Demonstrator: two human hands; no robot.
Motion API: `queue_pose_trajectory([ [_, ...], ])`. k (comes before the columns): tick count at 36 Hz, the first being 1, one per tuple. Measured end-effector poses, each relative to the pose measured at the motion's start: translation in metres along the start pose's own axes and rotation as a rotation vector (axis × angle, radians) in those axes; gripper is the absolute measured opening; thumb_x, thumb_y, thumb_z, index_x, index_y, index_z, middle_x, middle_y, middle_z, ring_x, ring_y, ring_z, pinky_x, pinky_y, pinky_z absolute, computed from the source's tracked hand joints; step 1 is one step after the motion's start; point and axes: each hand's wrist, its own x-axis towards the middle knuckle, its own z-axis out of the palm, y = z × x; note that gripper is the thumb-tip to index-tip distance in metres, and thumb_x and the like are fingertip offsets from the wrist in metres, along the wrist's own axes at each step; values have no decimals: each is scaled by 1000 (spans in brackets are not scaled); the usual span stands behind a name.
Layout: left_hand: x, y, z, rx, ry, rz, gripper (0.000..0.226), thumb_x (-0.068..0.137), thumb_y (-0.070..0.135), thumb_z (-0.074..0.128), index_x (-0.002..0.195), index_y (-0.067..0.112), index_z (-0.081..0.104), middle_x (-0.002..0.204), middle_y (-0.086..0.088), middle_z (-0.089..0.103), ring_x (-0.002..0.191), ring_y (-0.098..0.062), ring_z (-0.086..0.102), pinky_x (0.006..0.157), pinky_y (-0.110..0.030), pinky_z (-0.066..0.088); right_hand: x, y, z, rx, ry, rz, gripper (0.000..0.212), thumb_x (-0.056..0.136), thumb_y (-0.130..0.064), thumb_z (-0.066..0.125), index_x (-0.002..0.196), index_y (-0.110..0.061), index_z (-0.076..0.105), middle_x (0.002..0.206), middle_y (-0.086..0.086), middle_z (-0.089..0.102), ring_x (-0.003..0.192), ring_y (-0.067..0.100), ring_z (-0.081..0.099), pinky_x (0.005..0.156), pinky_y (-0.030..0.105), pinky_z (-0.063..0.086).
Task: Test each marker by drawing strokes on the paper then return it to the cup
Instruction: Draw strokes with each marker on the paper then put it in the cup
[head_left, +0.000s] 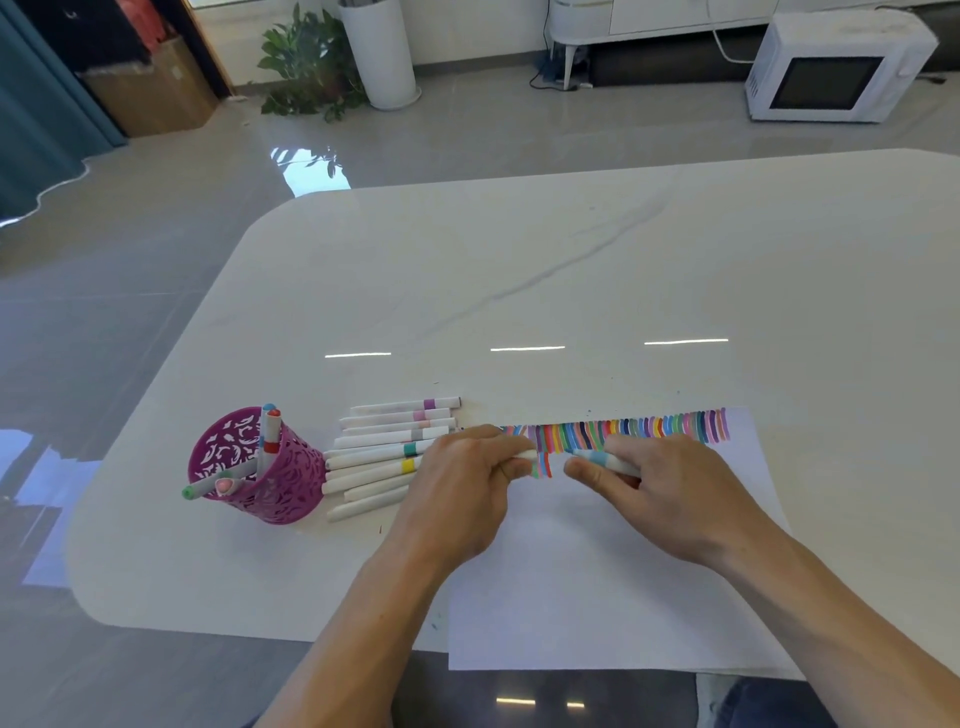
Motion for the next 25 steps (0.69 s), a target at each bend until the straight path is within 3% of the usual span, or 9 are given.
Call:
queue_pose_trajectory([
  [3, -2, -1, 2, -1, -22, -3, 19, 95, 20, 65, 111, 20, 76, 96, 8, 70, 91, -12, 60, 76, -18, 41, 0, -2, -1, 40, -13, 37, 63, 88, -79, 37, 66, -20, 39, 50, -2, 42, 48, 14, 41, 49, 29, 29],
  [9, -2, -4, 5, 7, -30, -21, 18, 93, 23, 68, 108, 27, 76, 92, 11, 68, 89, -11, 55, 79, -22, 43, 3, 5, -1, 259, -55, 100, 36, 105, -35, 43, 80, -18, 61, 57, -12, 51, 51, 8, 41, 50, 24, 29],
  [12, -2, -5, 6, 27, -53, -9, 18, 91, 26, 70, 108, 29, 76, 101, 14, 69, 99, -8, 53, 85, -19, 40, 5, 7, -1, 353, -55, 111, 25, 103, -36, 47, 87, -29, 64, 71, -1, 63, 52, 6, 43, 53, 23, 35],
  [14, -3, -5, 6, 47, -83, -7, 20, 91, 28, 71, 110, 31, 76, 107, 18, 68, 105, -5, 51, 88, -18, 39, 6, 8, -1, 431, -68, 121, 16, 104, -31, 51, 102, -39, 64, 85, -9, 69, 59, 5, 53, 58, 18, 43],
  [17, -4, -6, 8, 60, -116, 4, 21, 91, 26, 71, 111, 32, 76, 112, 18, 67, 111, -6, 49, 92, -22, 41, 6, 7, -1, 556, -72, 95, 40, 106, -19, 50, 126, -53, 56, 96, -15, 69, 66, 9, 65, 62, 16, 50],
  [22, -3, -7, 8, 98, -174, 20, 23, 93, 26, 69, 113, 35, 75, 129, 18, 61, 125, -6, 43, 99, -19, 35, 6, -1, 0, 787, -59, 116, 36, 107, -12, 49, 103, -36, 75, 101, 0, 71, 71, 23, 73, 63, 28, 59],
  [25, -4, -8, 9, 122, -204, 21, 24, 94, 27, 67, 115, 37, 73, 137, 19, 56, 130, -7, 40, 104, -23, 35, 8, -1, 1, 891, -117, 175, 46, 107, -4, 39, 102, -29, 77, 98, 4, 73, 78, 26, 73, 71, 35, 62],
])
